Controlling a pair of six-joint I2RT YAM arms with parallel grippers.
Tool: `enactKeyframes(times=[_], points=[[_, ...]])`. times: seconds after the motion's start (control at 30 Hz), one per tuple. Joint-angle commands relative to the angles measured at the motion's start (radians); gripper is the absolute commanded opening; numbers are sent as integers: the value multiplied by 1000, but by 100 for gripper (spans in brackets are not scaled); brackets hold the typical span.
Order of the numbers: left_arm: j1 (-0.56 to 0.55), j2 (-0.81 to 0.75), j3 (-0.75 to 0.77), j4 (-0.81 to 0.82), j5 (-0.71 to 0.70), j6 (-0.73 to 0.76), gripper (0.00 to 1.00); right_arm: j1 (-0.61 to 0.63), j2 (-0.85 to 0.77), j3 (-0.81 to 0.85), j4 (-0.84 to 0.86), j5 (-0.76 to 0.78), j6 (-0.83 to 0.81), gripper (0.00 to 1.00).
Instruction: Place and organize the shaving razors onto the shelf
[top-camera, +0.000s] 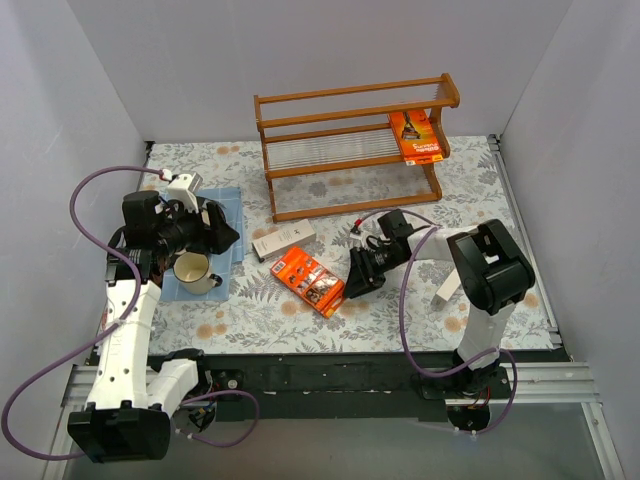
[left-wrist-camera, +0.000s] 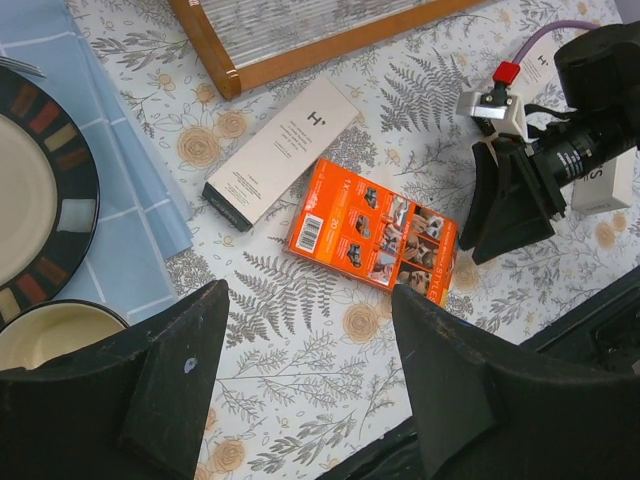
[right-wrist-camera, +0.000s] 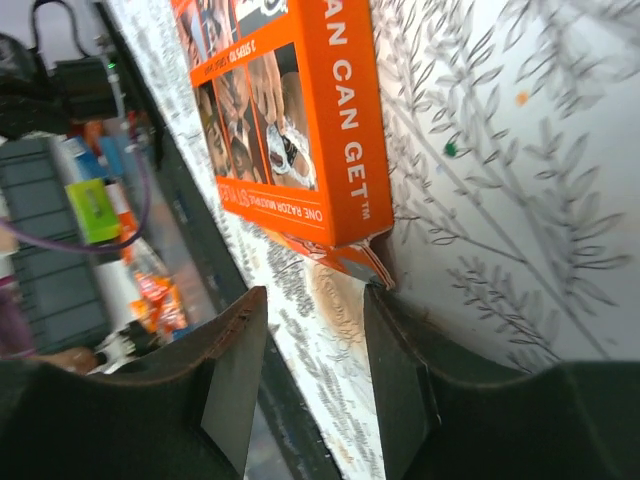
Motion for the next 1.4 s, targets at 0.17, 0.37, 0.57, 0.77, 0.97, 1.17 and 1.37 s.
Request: enactKeyframes(times=[0.17, 0.37, 0.57, 0.77, 0.97, 1.17, 1.37], points=[[-78, 6, -60, -54, 285, 10, 41, -16, -54, 49, -75, 397, -189, 55], [-313, 121, -124, 64, 210, -117, 0, -19, -30, 63, -52, 374, -232, 59], [-430, 285, -164, 130, 70, -325, 0, -12, -6, 26, -29, 305, -194, 58], [-455, 356, -278, 176, -42, -481, 0, -2, -2, -17, 20, 263, -152, 56], [-468, 419, -330, 243, -126, -564, 0, 39, 36, -18, 57, 222, -114, 52], [-518, 526, -310, 371, -175, -588, 0, 62, 58, -11, 37, 253, -88, 52], [-554, 661, -262, 394, -214, -608, 0, 62, 37, -35, -12, 312, -98, 54]])
